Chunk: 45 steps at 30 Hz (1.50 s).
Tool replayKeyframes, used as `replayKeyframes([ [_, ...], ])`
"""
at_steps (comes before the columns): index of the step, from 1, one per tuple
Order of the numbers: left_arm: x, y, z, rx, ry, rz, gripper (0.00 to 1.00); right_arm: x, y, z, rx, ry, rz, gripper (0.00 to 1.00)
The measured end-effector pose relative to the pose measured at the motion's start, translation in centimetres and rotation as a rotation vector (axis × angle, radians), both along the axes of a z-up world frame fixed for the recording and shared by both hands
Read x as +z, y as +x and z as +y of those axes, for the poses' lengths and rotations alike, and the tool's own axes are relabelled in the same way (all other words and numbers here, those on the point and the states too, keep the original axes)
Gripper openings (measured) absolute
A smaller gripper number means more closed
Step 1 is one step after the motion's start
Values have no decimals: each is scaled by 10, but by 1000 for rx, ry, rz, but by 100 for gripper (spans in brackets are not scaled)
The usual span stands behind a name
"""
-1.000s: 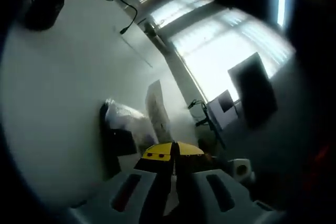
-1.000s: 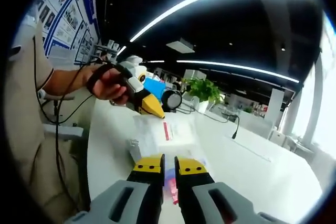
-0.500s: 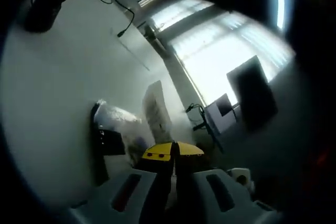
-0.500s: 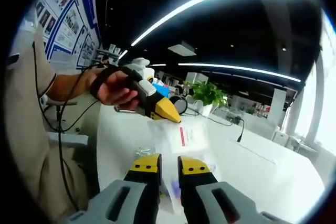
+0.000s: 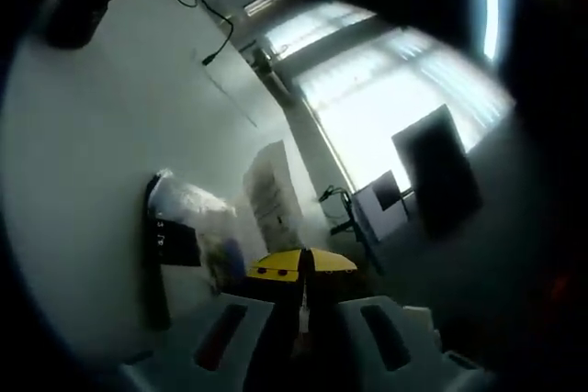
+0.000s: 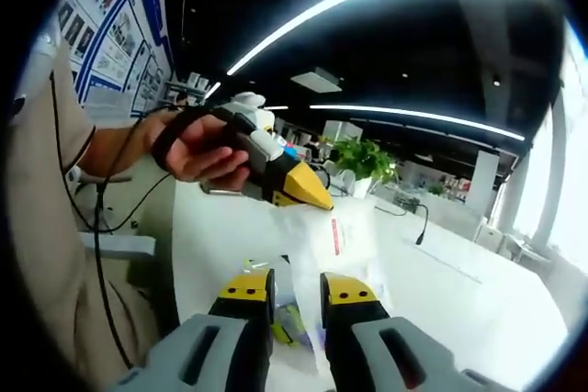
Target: Clip sheet goods on table flip sheet goods clip sheet goods scan sheet goods put sheet goods back to table
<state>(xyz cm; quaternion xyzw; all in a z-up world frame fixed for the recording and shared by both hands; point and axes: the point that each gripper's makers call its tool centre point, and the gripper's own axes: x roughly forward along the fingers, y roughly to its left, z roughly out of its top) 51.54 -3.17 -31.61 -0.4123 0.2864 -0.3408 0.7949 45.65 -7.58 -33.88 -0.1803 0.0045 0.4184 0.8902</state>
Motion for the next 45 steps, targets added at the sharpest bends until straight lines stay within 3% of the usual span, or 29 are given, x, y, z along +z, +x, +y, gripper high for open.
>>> replayKeyframes([
  [4, 0, 0, -3, 2, 3, -3, 0, -1, 4, 1, -40, -6, -7, 18],
  [8, 4, -2, -8, 1, 2, -8, 0, -2, 6, 3, -69, 31, 31, 18],
  [13, 6, -5, -18, -18, 6, -12, 0, -11, 15, 0, -126, 5, 39, 19],
  [21, 12, -8, -28, -35, 4, -34, 0, -4, 19, -12, -194, 62, 79, 10],
  [29, 17, -10, -40, -46, -23, -27, 0, -6, 20, -7, -224, 28, 34, 15],
  [35, 18, -11, -45, -50, -27, -31, 0, -4, 22, -12, -264, 47, 36, 10],
  [41, 19, -9, -46, -45, -37, -23, 0, -3, 23, -13, -298, -3, -22, 9],
  [45, 18, -11, -51, -52, -36, -22, 0, -6, 22, -10, -290, 4, -8, 11],
])
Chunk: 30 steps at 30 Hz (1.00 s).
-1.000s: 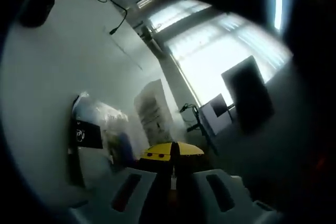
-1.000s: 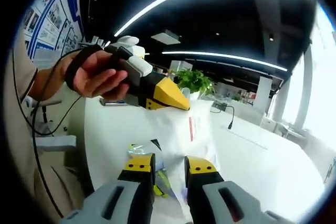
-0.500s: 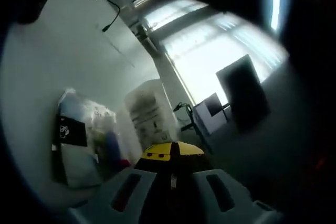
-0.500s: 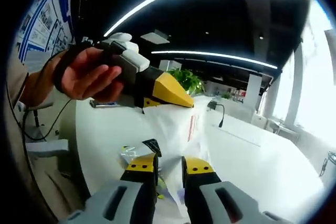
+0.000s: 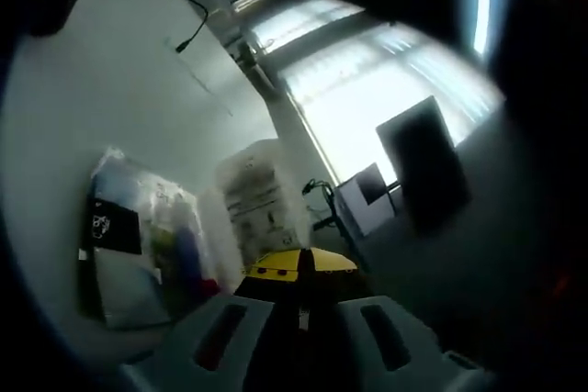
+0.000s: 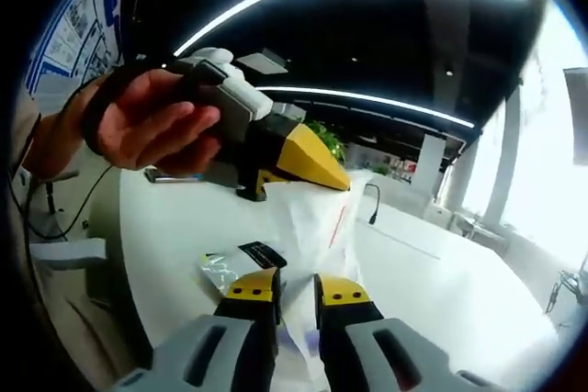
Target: Clip sheet goods on table flip sheet goods clip sheet goods scan sheet goods put sheet goods back to table
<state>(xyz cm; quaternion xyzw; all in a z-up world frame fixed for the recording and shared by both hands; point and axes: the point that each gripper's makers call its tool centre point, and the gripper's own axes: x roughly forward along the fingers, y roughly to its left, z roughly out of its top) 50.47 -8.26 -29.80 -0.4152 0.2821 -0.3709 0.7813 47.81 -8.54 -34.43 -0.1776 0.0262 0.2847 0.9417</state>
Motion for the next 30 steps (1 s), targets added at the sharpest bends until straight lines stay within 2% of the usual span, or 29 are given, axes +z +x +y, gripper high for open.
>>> replayKeyframes([
  [5, 1, -1, -1, 2, -3, 0, 0, 1, 2, -2, -22, 7, -3, 11],
  [8, 2, -1, -2, 1, -5, -2, 0, 3, 0, -4, -39, -14, -26, 7],
  [10, 3, 0, -2, 2, -5, -7, 0, 7, 0, -8, -70, -30, -53, 0],
  [14, 5, 0, -3, -1, -12, -10, 0, 9, 1, -12, -88, -20, -58, 0],
  [19, 7, 2, -2, -8, 7, -53, 0, 11, 3, -16, -105, 15, -44, 0],
  [21, 10, 3, -1, -15, 29, -98, 0, 11, 4, -17, -104, 40, -30, 0],
  [25, 15, -1, -3, -22, 36, -137, 3, 11, 6, -18, -103, 61, -19, 0],
  [27, 19, -2, -7, -19, 58, -184, 4, 12, 6, -19, -105, 65, -21, 0],
  [30, 20, -1, -4, -5, 62, -200, 4, 14, 6, -21, -111, 74, -26, 0],
])
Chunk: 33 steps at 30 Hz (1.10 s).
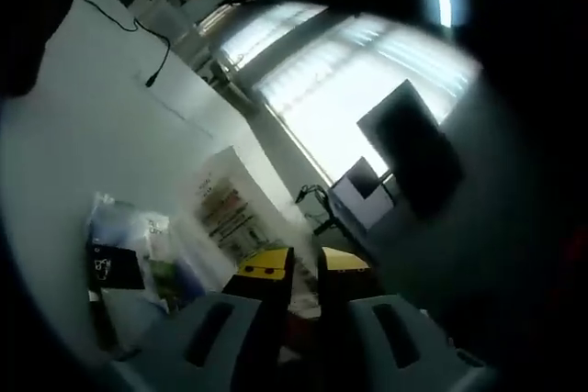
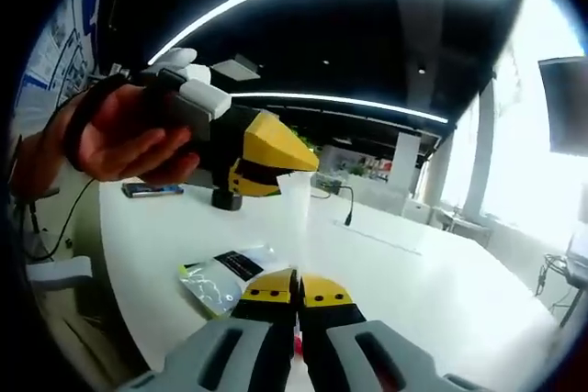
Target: Clip sheet goods on table flip sheet goods clip sheet goods scan sheet goods put sheet goods back to table
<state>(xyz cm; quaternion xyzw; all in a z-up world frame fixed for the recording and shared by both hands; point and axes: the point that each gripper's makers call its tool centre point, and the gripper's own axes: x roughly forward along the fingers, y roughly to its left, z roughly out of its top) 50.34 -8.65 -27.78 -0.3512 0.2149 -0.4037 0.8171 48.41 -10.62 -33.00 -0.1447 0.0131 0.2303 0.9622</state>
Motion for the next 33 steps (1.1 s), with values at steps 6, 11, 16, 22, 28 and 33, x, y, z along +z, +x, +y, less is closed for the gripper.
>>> replayKeyframes([
  [6, 0, 5, 17, 34, 54, -86, 5, 1, 1, -3, -4, 34, 6, 0],
  [11, 4, 8, 34, 61, 80, -144, 6, 4, 2, -6, -5, 58, 9, 0],
  [16, 6, 9, 45, 81, 104, -189, 6, 7, 2, -7, -6, 72, 7, 0],
  [22, -1, 8, 54, 92, 145, -235, 6, 10, 2, -9, -13, 87, -2, 0],
  [28, -11, 14, 74, 157, 226, -305, 6, 13, 3, -13, -20, 106, -4, 0],
  [33, -14, 14, 89, 194, 251, -329, 6, 16, 3, -16, -26, 121, -9, 0],
])
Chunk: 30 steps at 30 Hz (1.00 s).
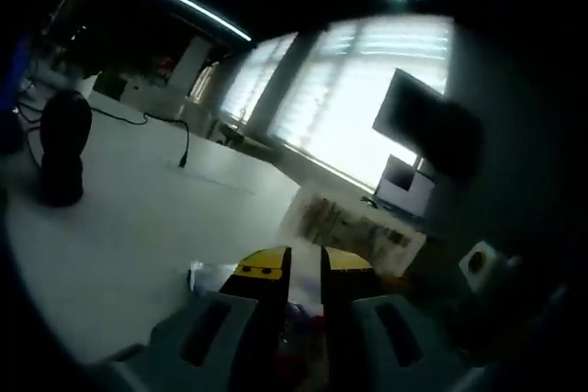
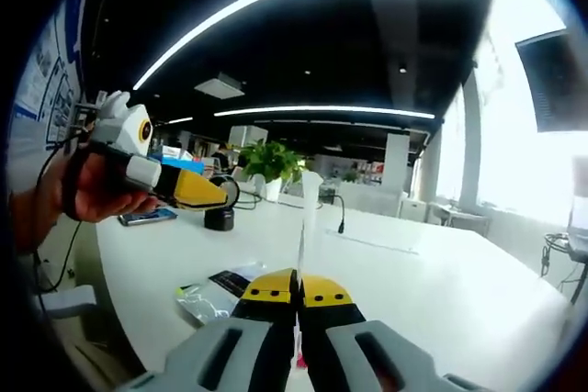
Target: Clip sheet goods on table flip sheet goods clip sheet goods scan sheet goods put sheet goods back to table
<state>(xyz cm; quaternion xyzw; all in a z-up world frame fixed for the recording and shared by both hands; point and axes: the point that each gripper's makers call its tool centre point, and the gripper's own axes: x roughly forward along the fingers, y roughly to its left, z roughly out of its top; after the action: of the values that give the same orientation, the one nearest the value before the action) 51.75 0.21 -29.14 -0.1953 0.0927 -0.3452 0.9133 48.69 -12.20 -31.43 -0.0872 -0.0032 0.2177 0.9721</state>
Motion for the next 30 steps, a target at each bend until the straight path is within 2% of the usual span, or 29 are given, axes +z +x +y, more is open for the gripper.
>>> replayKeyframes([
  [4, -1, 3, 17, 51, 64, -63, 6, 2, 2, -3, -10, 16, -4, 0],
  [10, -6, 7, 31, 88, 94, -81, 6, 6, 4, -8, -21, 36, -8, 0],
  [17, -23, 10, 41, 112, 153, -88, 6, 11, 5, -15, -40, 56, -17, 0],
  [20, -28, 13, 49, 137, 224, -124, 6, 12, 6, -17, -40, 66, -13, 0],
  [23, -29, 17, 57, 166, 256, -159, 7, 11, 8, -20, -54, 71, -11, 0],
  [26, -38, 24, 68, 198, 358, -201, 7, 12, 11, -24, -73, 78, -13, 0],
  [30, -52, 32, 75, 210, 403, -201, 7, 16, 14, -30, -91, 101, -14, 0],
])
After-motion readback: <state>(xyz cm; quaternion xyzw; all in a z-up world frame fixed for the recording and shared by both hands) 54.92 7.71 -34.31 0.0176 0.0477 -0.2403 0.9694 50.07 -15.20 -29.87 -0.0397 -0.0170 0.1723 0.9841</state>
